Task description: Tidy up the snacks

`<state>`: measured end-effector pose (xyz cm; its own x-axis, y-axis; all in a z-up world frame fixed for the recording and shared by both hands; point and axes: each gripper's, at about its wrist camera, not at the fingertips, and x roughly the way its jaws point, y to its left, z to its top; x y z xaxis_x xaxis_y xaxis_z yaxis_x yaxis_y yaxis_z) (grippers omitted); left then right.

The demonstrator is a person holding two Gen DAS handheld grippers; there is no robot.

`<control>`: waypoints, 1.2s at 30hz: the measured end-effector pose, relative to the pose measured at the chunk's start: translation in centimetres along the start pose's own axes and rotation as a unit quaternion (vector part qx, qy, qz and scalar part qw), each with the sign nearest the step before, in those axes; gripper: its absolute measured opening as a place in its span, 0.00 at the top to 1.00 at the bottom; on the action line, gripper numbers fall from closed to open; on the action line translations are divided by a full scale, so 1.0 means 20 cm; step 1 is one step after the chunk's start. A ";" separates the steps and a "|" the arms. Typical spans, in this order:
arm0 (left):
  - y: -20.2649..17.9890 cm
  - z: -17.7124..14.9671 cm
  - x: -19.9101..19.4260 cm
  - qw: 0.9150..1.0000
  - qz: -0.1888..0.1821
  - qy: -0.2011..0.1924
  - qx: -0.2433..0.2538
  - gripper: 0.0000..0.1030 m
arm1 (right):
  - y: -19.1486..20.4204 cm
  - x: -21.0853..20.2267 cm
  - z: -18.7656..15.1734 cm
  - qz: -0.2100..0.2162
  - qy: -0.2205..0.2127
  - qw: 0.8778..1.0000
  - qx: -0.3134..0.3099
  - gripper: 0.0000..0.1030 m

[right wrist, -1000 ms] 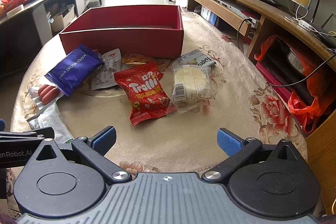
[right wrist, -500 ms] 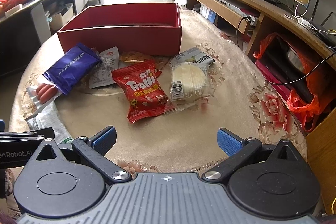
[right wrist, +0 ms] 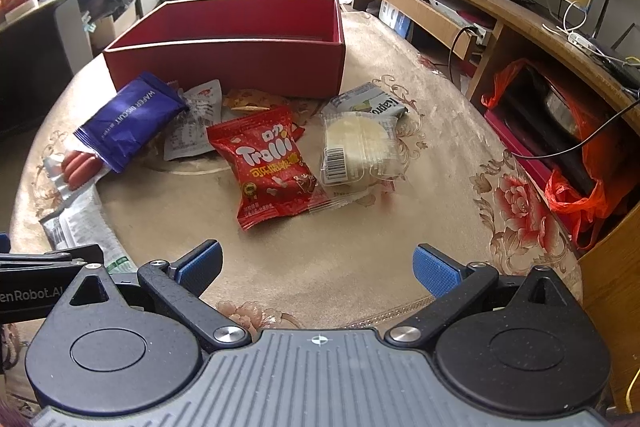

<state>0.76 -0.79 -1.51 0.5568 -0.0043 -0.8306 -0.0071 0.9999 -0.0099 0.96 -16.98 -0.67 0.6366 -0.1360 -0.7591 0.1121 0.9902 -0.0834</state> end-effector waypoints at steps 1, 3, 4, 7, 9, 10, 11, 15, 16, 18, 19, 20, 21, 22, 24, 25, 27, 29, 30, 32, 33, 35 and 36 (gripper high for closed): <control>0.00 0.00 0.01 1.000 0.000 0.004 -0.003 0.07 | 0.00 0.00 0.00 0.000 -0.001 1.000 -0.004 0.00; 0.00 0.01 0.03 1.000 -0.001 0.012 -0.009 0.07 | 0.00 0.00 0.01 0.005 -0.001 1.000 -0.007 0.00; 0.00 0.01 0.04 1.000 -0.002 0.018 -0.013 0.07 | -0.01 0.00 0.02 0.012 0.000 1.000 -0.006 0.00; 0.00 0.02 0.08 0.999 0.002 0.033 -0.022 0.07 | -0.01 0.00 0.03 0.020 -0.001 1.000 -0.005 0.00; 0.00 0.04 0.11 0.999 0.012 0.038 -0.029 0.07 | -0.02 0.00 0.04 0.020 -0.003 1.000 -0.005 0.00; 0.00 0.04 0.12 0.999 0.017 0.040 -0.032 0.07 | -0.03 0.00 0.05 0.022 -0.004 1.000 0.000 0.00; 0.00 0.05 0.13 0.998 0.019 0.043 -0.035 0.07 | -0.05 -0.01 0.06 0.027 -0.005 1.000 0.008 0.00; -0.02 0.05 0.19 0.996 0.028 0.069 -0.051 0.07 | -0.11 -0.03 0.09 0.043 -0.012 0.998 0.037 0.00; -0.03 0.06 0.21 0.995 0.030 0.073 -0.056 0.07 | -0.12 -0.04 0.09 0.047 -0.014 0.998 0.042 0.00; -0.05 0.07 0.24 0.994 0.031 0.081 -0.063 0.07 | -0.14 -0.05 0.10 0.050 -0.018 0.997 0.049 0.00; -0.07 0.08 0.25 0.994 0.027 0.085 -0.066 0.07 | -0.15 -0.05 0.10 0.051 -0.020 0.997 0.051 0.00; -0.08 0.08 0.27 0.993 0.025 0.090 -0.068 0.07 | -0.15 -0.05 0.10 0.052 -0.020 0.997 0.053 0.00; -0.08 0.08 0.28 0.993 0.023 0.096 -0.068 0.07 | -0.16 -0.05 0.10 0.052 -0.020 0.997 0.055 0.00; -0.09 0.07 0.29 0.992 0.023 0.101 -0.067 0.10 | -0.17 -0.05 0.11 0.053 -0.020 0.997 0.057 0.00; -0.09 0.05 0.27 0.994 0.028 0.091 -0.049 0.11 | -0.19 -0.05 0.11 0.055 -0.021 0.996 0.063 0.00; -0.08 0.05 0.27 0.995 0.023 0.090 -0.046 0.15 | -0.19 -0.05 0.11 0.056 -0.021 0.996 0.065 0.00; -0.05 0.04 0.24 0.995 0.018 0.093 -0.032 0.25 | -0.21 -0.05 0.12 0.060 -0.022 0.995 0.071 0.00; -0.01 0.03 0.22 0.995 0.012 0.097 -0.020 0.33 | -0.22 -0.06 0.12 0.066 -0.023 0.995 0.077 0.00; 0.02 0.02 0.21 0.995 0.012 0.102 -0.015 0.36 | -0.22 -0.06 0.13 0.065 -0.024 0.995 0.078 0.00; 0.06 0.01 0.20 0.994 0.010 0.110 -0.010 0.37 | -0.23 -0.06 0.13 0.064 -0.025 0.994 0.079 0.00; 0.07 0.01 0.19 0.993 0.007 0.113 -0.011 0.38 | -0.24 -0.06 0.13 0.063 -0.025 0.994 0.082 0.00; 0.06 0.01 0.20 0.993 0.004 0.116 -0.011 0.35 | -0.27 -0.05 0.14 0.057 -0.023 0.994 0.091 0.00; 0.05 0.01 0.21 0.993 0.003 0.117 -0.009 0.29 | -0.28 -0.04 0.15 0.053 -0.019 0.994 0.092 0.00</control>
<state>3.29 0.23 -4.88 0.3490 -0.0036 -0.9371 -0.0252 0.9996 -0.0132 2.05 -22.48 2.32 0.6810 -0.0354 -0.7314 0.1781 0.9768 0.1186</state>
